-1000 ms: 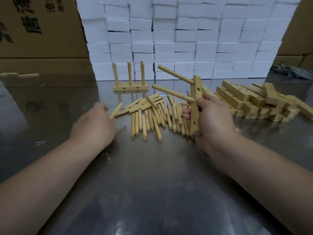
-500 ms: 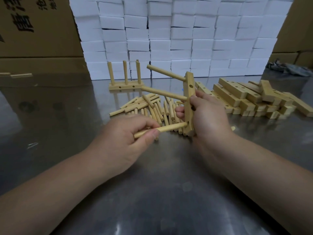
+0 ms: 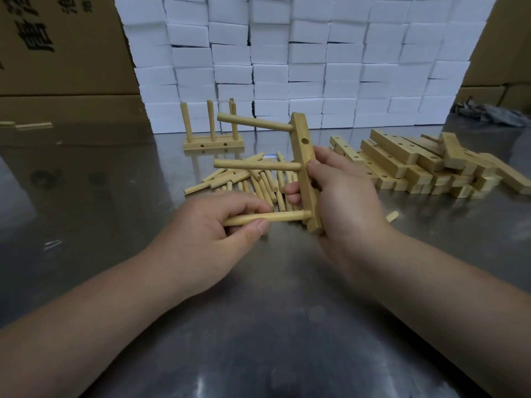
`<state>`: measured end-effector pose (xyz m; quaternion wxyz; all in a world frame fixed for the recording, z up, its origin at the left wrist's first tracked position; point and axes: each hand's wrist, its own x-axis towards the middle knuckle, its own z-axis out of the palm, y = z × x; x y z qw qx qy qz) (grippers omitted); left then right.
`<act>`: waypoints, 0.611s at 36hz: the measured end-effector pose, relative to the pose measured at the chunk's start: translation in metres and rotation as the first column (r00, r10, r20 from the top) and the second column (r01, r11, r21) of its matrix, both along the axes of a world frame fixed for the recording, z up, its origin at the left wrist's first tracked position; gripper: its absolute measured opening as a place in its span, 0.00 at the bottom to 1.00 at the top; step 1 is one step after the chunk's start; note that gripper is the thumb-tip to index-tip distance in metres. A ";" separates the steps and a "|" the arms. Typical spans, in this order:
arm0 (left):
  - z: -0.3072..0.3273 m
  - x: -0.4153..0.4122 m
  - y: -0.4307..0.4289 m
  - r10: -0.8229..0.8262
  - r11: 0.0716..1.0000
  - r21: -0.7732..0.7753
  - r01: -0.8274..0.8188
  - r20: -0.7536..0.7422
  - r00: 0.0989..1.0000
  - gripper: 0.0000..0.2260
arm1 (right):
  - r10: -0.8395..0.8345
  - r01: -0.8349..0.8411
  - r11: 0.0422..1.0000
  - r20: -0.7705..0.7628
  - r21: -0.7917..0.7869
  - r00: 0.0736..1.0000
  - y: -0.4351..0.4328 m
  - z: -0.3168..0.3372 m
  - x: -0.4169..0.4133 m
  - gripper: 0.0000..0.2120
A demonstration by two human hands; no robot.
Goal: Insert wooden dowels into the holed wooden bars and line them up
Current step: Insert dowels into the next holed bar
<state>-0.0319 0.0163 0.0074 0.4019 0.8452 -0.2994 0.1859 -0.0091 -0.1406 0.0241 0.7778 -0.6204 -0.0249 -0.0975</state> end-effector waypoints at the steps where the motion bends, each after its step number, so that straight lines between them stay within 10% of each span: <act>1: 0.000 0.000 0.000 0.001 1.000 -0.014 -0.001 -0.004 1.000 0.08 | 0.003 -0.003 1.000 0.001 -0.002 1.000 0.001 0.001 -0.001 0.11; 22: 0.004 -0.006 -0.006 0.027 0.994 -0.100 -0.044 -0.173 0.985 0.10 | 0.030 -0.031 0.999 0.087 0.020 0.996 0.008 -0.001 -0.006 0.17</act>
